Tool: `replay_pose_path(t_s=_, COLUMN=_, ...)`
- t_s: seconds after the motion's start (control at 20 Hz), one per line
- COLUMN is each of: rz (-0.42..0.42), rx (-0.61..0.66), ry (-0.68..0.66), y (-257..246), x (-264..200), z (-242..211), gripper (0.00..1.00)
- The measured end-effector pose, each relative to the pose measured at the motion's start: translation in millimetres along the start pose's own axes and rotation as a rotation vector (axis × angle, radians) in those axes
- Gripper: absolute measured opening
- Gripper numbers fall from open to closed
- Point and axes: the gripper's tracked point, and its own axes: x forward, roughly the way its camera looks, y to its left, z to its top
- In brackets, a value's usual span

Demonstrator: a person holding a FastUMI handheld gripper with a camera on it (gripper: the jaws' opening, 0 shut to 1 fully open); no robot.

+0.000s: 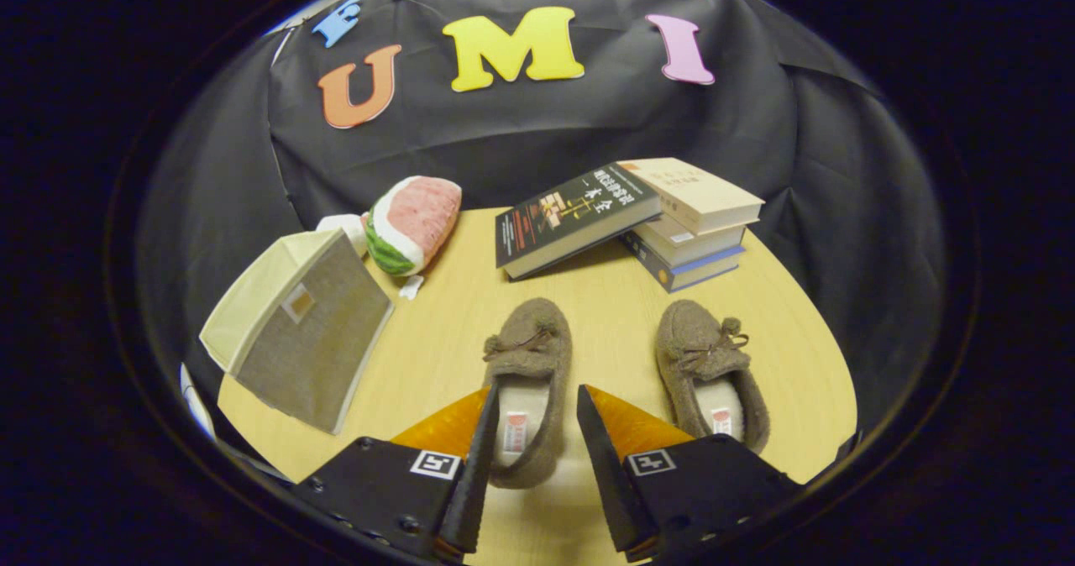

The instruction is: Open the storage box then place both shoes into the box .Put the left shoe in first, then the right shoe, with the right side of both shoes facing outward in a uniform manner.

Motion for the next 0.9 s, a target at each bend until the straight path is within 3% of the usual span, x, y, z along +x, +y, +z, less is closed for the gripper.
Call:
replay_pose_path(t_s=0.3, rz=-0.02, rx=0.0, ry=0.079, y=-5.4, x=41.3, z=-17.3, gripper=0.58)
replay_pose_path(t_s=0.7, rz=-0.065, rx=0.032, ry=0.177, y=-14.0, x=64.2, z=-29.3, gripper=0.13)
replay_pose_path(t_s=0.75, rz=-0.087, rx=0.035, ry=0.183, y=-15.5, x=66.3, z=-29.2, gripper=0.15)
replay_pose_path(t_s=0.85, rz=-0.087, rx=0.064, ry=0.207, y=-12.9, x=65.0, z=-27.9, gripper=0.01)
replay_pose_path(t_s=0.9, rz=-0.081, rx=0.091, ry=0.209, y=-11.1, x=61.8, z=-23.8, gripper=0.01)
